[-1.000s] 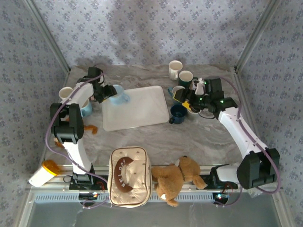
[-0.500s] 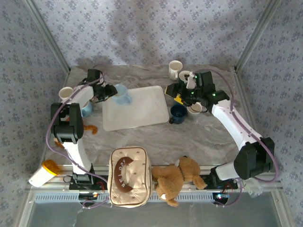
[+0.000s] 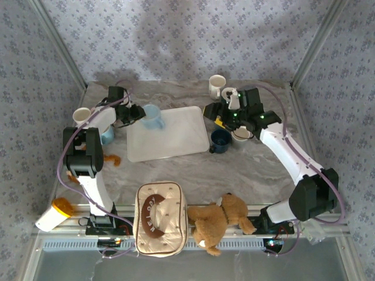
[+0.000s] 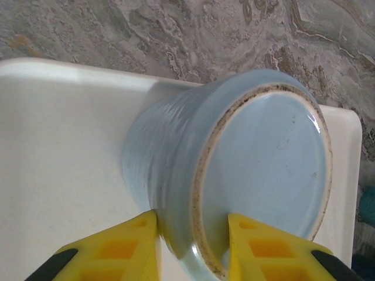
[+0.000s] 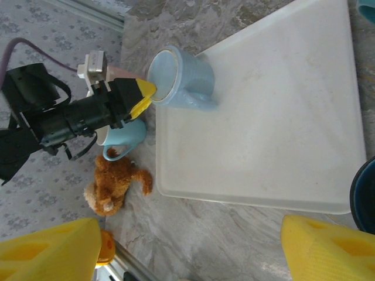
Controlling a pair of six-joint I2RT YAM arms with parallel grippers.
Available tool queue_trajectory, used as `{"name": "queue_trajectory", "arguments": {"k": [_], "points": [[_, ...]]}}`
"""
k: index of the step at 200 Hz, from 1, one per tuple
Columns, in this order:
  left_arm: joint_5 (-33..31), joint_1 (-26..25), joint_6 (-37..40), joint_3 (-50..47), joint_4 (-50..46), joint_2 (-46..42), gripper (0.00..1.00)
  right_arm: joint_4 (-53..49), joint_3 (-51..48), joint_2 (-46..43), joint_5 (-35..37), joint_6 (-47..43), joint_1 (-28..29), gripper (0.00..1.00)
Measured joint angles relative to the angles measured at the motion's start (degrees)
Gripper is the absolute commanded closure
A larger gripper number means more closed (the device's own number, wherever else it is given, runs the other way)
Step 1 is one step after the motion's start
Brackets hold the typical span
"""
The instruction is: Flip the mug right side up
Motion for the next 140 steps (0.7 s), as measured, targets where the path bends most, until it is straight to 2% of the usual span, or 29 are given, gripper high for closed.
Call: {"name": "queue_trajectory", "arguments": {"k": [41, 82, 140], "points": [[2.2, -0.7, -0.4, 0.2, -0.4, 0.3, 0.73, -0.1, 0.3, 2.3, 4.7, -0.5, 1.5, 0.18], [3.4, -4.2, -0.4, 1.9, -3.9, 0.9, 0.75, -0.4, 4.9, 7.9, 9.1, -2.1, 5.0, 0.18], [3.1, -7.5, -2.2, 2.4, -8.2, 0.0, 0.76, 2.1, 8.3, 11.7, 8.7, -2.4, 8.2, 0.17]]}}
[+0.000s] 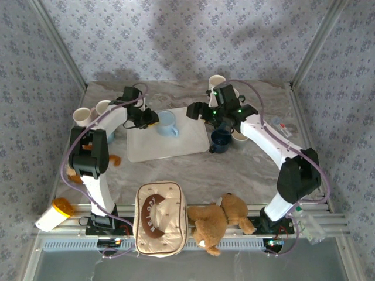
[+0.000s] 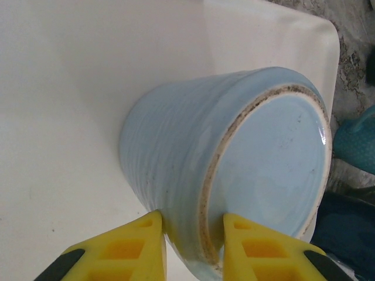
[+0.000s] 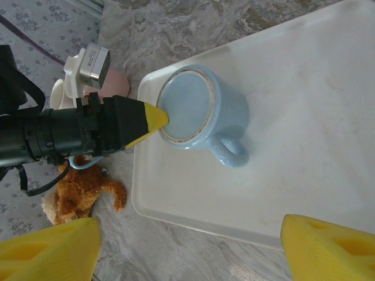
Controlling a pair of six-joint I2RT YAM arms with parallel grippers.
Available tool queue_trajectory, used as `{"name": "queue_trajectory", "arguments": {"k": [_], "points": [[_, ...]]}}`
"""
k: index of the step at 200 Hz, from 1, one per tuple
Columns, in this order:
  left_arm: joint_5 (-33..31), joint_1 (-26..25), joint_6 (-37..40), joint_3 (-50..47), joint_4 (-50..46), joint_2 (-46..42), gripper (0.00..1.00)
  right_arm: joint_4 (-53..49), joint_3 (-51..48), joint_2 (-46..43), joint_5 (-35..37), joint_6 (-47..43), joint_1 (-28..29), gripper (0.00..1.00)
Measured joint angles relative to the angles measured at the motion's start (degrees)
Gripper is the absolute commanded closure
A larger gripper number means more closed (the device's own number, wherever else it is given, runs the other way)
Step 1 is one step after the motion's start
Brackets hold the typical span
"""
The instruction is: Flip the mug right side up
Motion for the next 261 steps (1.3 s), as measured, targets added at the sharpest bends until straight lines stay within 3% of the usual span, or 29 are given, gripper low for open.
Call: {"name": "queue_trajectory", "arguments": {"k": [61, 141, 261], "points": [[-0.7, -0.4, -1.9, -3.9, -0.7, -4.0, 0.78, 1.0, -0.1, 0.3, -0.4, -1.7, 0.0, 0.17], [-2.0, -4.6, -2.6, -7.5, -0.9, -10.5, 0.79, 1.7, -4.0, -3.2, -1.5, -2.6, -0.2, 0.17], [-0.3, -5.2, -2.7, -9.0, 3.8, -10.9, 0.77, 1.8, -3.8, -2.0, -2.8, -2.7, 0.6, 0.19]]}}
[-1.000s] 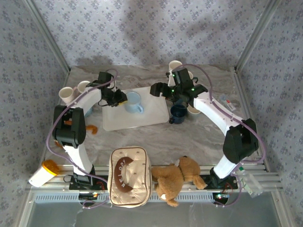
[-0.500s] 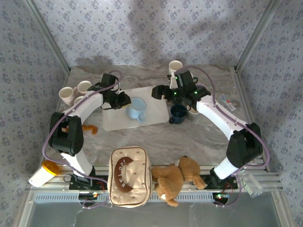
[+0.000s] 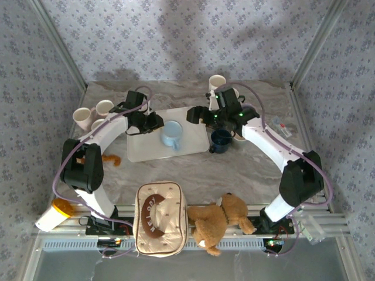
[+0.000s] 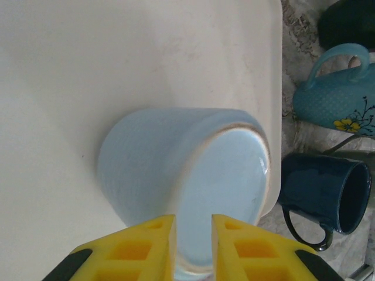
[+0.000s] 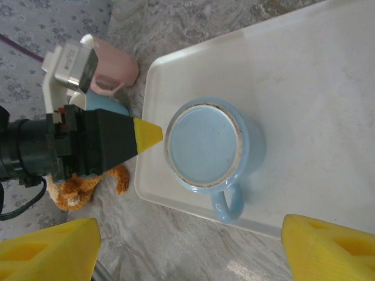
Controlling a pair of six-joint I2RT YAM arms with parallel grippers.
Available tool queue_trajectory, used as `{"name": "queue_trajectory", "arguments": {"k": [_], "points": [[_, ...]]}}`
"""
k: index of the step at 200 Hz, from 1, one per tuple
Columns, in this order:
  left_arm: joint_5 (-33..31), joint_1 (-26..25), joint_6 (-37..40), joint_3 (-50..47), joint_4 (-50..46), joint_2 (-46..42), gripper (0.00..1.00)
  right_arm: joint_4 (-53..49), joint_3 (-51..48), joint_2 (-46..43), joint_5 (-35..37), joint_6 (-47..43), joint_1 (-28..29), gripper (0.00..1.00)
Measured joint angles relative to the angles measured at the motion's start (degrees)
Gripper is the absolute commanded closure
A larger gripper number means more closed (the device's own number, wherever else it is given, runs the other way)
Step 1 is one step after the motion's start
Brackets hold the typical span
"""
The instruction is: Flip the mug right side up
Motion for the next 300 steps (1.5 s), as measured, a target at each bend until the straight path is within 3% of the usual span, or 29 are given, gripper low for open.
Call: {"name": "queue_trajectory", "arguments": {"k": [53, 97, 118, 185, 212, 300], "points": [[0.0, 0.0, 0.5, -2.4, 1.4, 0.0, 0.68, -1.3, 2.8, 5.7, 0.0, 1.3, 2.1, 0.22], [-0.6, 0.0, 1.9, -2.4, 0.7, -0.7, 0.42, -2.3, 4.8, 9.1, -0.1, 1.5, 2.2, 0.24], [-1.1, 0.4, 2.4, -2.4, -0.5, -2.5, 0.35, -2.4, 6.4, 11.5, -0.9, 1.5, 2.2, 0.25], [-1.2, 3.3, 3.9, -4.2, -0.9, -5.5, 0.26, -2.5, 8.8, 18.0, -1.9, 3.5, 3.1, 0.26], [0.3, 3.4, 4.1, -4.4, 0.6, -4.3, 0.24, -1.0, 8.6, 19.6, -1.9, 6.8, 3.1, 0.35], [2.8, 3.8, 4.2, -5.3, 4.5, 0.4, 0.20, 5.7, 7.3, 21.1, -2.8, 13.6, 3.0, 0.33]]}}
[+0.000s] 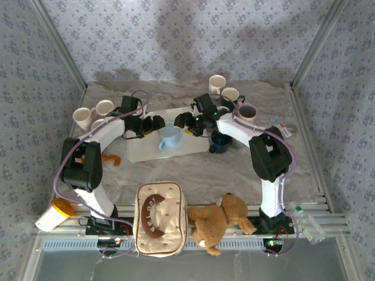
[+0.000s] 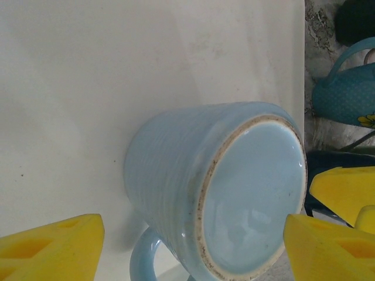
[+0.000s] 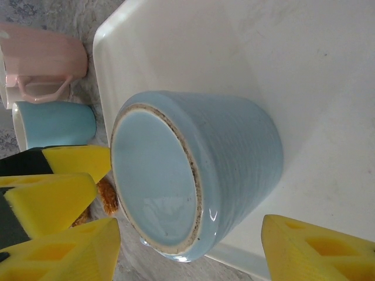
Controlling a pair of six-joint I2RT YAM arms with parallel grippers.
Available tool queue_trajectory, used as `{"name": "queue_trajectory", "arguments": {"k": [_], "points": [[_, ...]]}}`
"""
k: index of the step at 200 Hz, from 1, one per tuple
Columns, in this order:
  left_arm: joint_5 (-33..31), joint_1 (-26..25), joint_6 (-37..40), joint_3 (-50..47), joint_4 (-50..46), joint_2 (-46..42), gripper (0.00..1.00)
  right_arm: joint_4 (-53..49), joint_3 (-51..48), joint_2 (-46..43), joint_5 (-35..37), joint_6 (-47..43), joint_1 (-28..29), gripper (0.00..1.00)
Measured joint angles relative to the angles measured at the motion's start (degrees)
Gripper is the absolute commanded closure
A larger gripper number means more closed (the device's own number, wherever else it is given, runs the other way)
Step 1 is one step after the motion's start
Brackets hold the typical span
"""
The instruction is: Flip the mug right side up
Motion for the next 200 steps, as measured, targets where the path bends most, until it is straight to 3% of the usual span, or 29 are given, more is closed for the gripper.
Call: {"name": "queue_trajectory", "arguments": {"k": [51, 93, 138, 200], "points": [[-2.9, -0.3, 6.2, -10.3, 1.3, -10.1, 0.24, -0.2, -0.5, 0.0, 0.0, 0.0, 0.0, 0.33], [-10.1, -6.9, 16.0, -19.9, 7.2, -20.7, 0.34, -0.3, -2.2, -1.4, 0.0, 0.0, 0.0, 0.33], [-16.8, -8.0, 20.4, -25.1, 12.4, -19.7, 0.37, -0.3, -2.3, -4.1, -0.2, 0.0, 0.0, 0.32], [-18.8, -10.6, 23.0, -25.8, 17.4, -17.2, 0.32, -0.2, -3.3, -5.2, -0.3, 0.0, 0.0, 0.32]]}}
